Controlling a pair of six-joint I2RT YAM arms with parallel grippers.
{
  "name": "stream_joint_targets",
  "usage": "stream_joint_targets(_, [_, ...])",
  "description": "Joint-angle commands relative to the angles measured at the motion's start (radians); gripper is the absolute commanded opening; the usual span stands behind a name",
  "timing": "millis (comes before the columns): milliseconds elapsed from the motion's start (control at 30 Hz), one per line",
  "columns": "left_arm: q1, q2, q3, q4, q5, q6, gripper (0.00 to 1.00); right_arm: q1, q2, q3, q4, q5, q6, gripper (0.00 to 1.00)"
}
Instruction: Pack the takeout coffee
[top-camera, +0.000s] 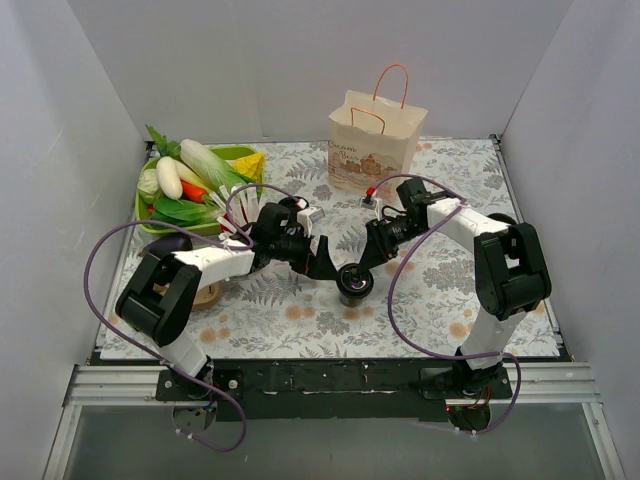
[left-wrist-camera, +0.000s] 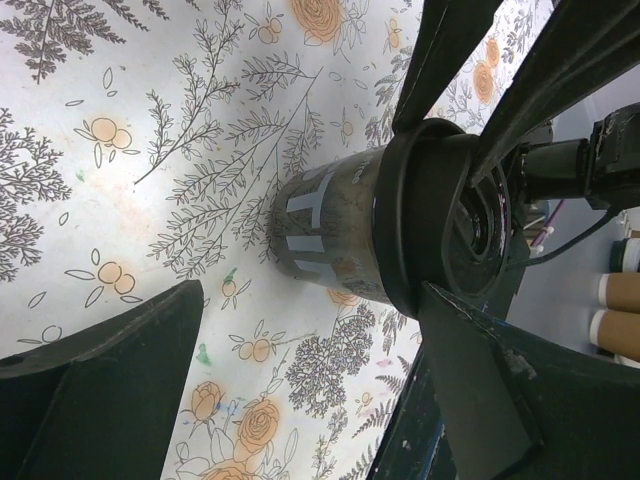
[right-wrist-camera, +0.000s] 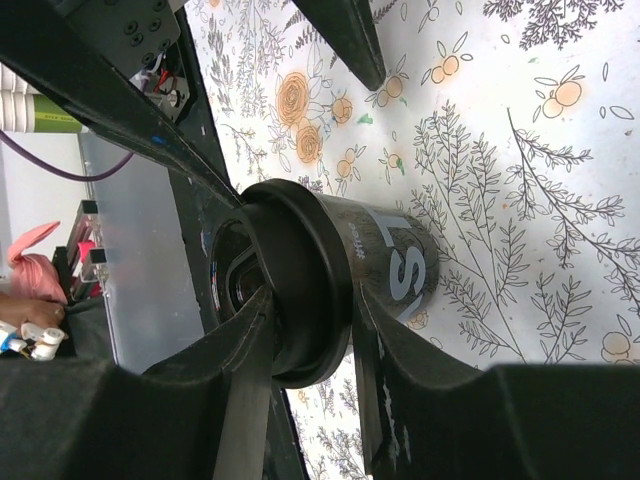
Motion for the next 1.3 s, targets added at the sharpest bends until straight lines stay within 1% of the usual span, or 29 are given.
stream_joint_targets(0, [-0.01, 0.1, 0.002, -0.079, -0.198, 0.041, 0.86, 0.026, 0.064, -0.07, 0.026, 0.195, -0.09, 0.36])
stream_joint_targets(167, [-0.01, 0.154, 0.038, -0.116, -0.208, 0.037, 0.85, 0.024, 0.076, -0.07, 0.024, 0.197, -0.093, 0.36])
stream_joint_targets(300, [-0.011, 0.14, 0.028, -0.111, -0.218, 0.039, 0.84, 0.026, 0.081, -0.087, 0.033, 0.197, -0.082, 0.35])
stream_joint_targets(433, [-0.01, 0.189, 0.061, -0.15, -0.271, 0.034, 0.84, 0.023, 0.091, -0.122, 0.061, 0.212, -0.041, 0.35])
stream_joint_targets(667, [-0.01, 0.252, 0.103, -0.191, -0.281, 0.034, 0.84, 0.017, 0.113, -0.142, 0.072, 0.188, -0.02, 0.34])
stream_joint_targets(833, [-0.01, 0.208, 0.083, -0.177, -0.274, 0.051, 0.84, 0.015, 0.104, -0.106, 0.069, 0.172, -0.052, 0.34])
stream_joint_targets(967, [-0.013, 0.126, 0.046, -0.139, -0.252, 0.079, 0.84, 0.015, 0.094, -0.06, 0.069, 0.172, -0.063, 0.35])
stream_joint_targets(1133, [-0.013, 0.2, 0.083, -0.191, -0.264, 0.08, 0.84, 0.015, 0.13, -0.075, 0.072, 0.178, -0.055, 0.33])
stream_joint_targets(1267, [-0.013, 0.263, 0.12, -0.222, -0.275, 0.07, 0.84, 0.012, 0.124, -0.118, 0.081, 0.177, -0.038, 0.33])
